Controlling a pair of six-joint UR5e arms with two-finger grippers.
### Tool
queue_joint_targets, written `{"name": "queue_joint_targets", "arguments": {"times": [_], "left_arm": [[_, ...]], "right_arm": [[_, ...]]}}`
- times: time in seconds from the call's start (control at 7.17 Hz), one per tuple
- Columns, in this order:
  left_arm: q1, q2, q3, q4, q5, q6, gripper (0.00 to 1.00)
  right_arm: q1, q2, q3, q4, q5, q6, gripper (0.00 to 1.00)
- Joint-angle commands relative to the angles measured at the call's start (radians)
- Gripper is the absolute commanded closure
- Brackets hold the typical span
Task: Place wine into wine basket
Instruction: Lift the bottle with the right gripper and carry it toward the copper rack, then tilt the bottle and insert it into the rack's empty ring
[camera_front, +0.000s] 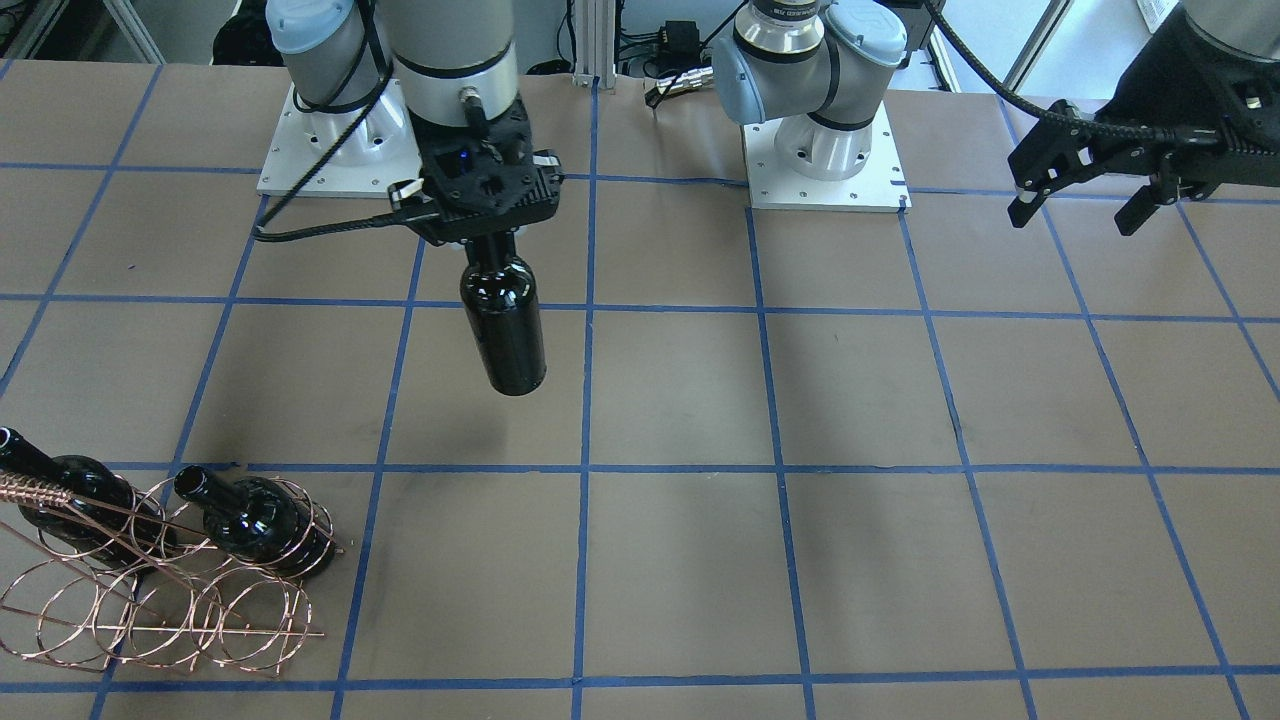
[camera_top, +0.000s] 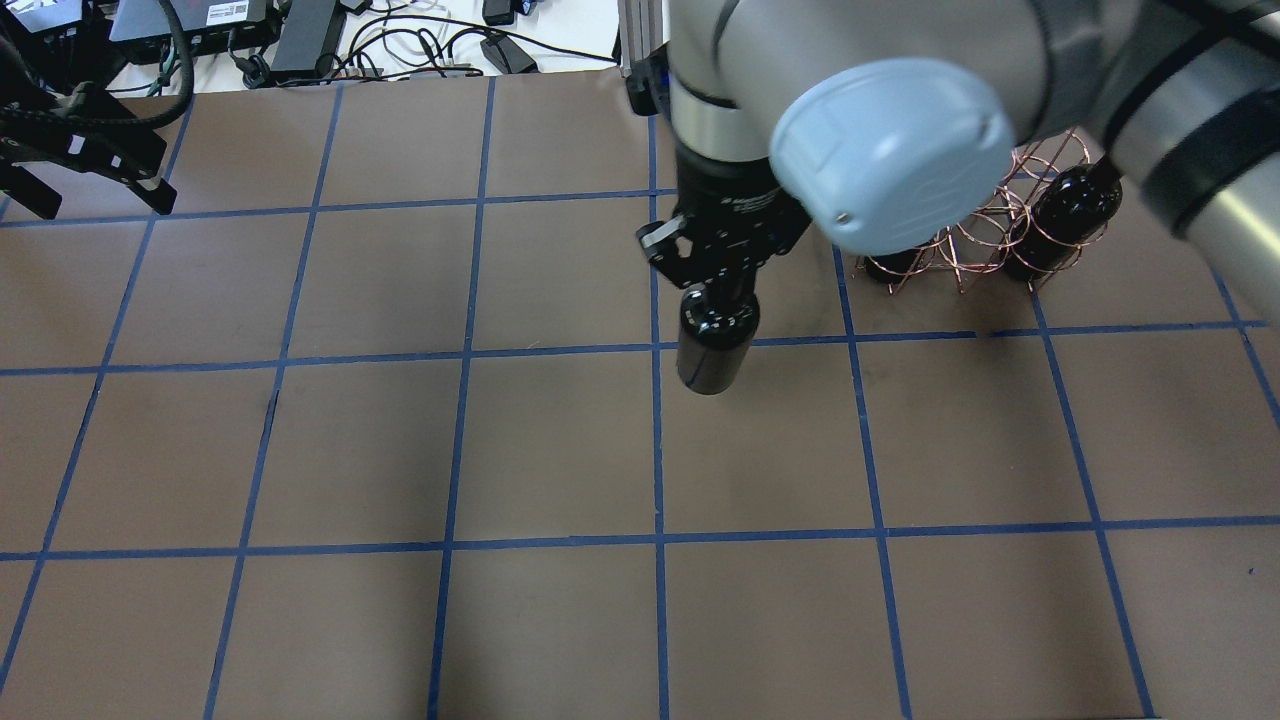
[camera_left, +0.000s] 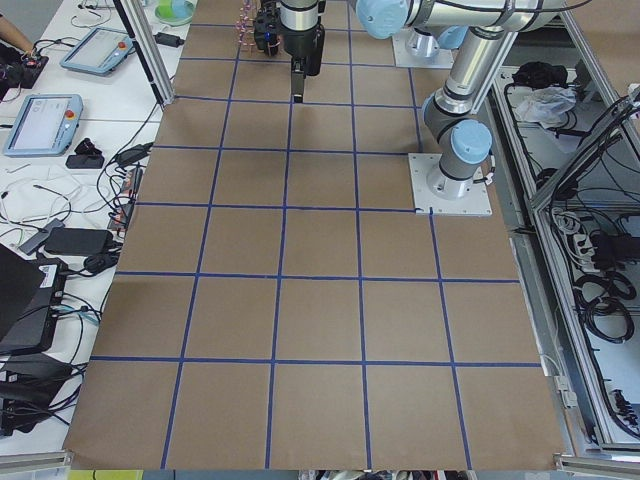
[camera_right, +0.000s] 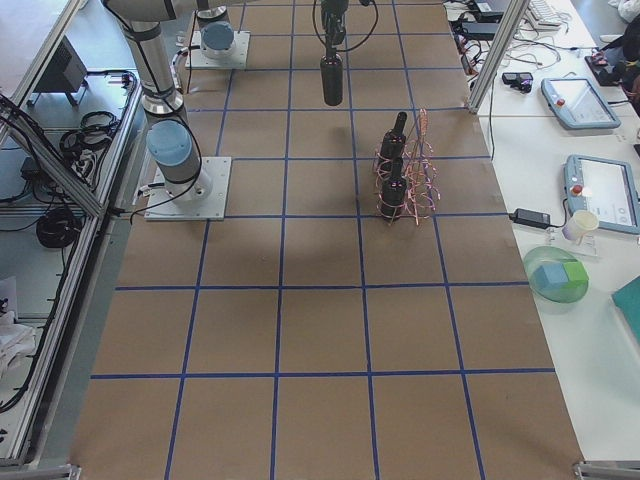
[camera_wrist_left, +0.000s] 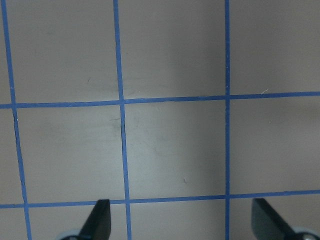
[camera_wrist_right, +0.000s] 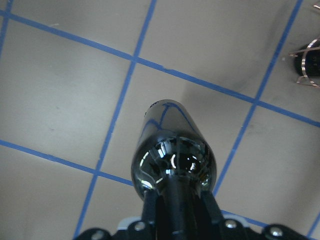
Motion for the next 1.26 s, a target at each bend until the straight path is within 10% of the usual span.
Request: {"name": "queue_joint_targets", "arguments": {"times": [0.0,1.12], "left_arm": [[-0.002,0.002,-0.002,0.000,-0.001,0.000,0.00],[-0.335,-0.038,0.006,0.103,0.078,-0.319,0.00]], "right_arm": [[-0.190,-0.039,-0.044,0.101,-0.028,-0.254,1.00],[-0.510,0.016,-0.166,0.082,-0.076,-0.707,1.00]]}}
